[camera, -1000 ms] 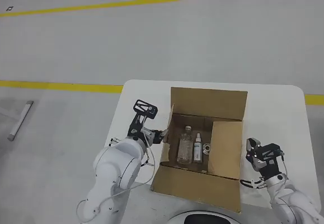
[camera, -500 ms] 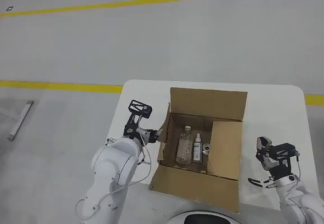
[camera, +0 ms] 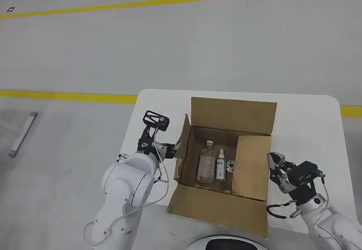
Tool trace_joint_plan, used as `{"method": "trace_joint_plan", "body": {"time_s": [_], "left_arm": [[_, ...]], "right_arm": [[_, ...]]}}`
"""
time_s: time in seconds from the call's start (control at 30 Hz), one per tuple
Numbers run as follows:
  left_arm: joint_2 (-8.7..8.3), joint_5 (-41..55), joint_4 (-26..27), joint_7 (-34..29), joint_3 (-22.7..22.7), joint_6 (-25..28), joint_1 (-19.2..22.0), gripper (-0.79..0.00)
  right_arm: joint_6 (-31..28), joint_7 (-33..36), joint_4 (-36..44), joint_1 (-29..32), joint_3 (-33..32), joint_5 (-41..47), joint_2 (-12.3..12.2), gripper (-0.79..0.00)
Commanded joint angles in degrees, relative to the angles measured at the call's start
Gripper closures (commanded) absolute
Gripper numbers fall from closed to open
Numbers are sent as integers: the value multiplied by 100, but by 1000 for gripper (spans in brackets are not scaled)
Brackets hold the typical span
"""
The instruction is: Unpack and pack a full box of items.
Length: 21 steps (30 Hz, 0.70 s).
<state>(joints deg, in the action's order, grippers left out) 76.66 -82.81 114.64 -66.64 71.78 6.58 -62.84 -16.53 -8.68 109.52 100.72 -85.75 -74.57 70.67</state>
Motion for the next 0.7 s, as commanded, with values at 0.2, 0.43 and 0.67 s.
{"method": "trace_joint_plan", "body": {"time_s": [0.2, 0.43, 0.67], "left_arm": [[-12, -129, -108, -15, 71, -72, 12, -785], [-43, -289, -247, -33, 325, -100, 35, -785], [-71, -872, -621, -101, 333, -46, 132, -785]], "right_arm": [[300, 303, -558, -354, 456, -304, 41, 0], [311, 298, -744, -417, 359, -193, 32, 0], [290, 305, -743, -416, 303, -142, 21, 0]]}}
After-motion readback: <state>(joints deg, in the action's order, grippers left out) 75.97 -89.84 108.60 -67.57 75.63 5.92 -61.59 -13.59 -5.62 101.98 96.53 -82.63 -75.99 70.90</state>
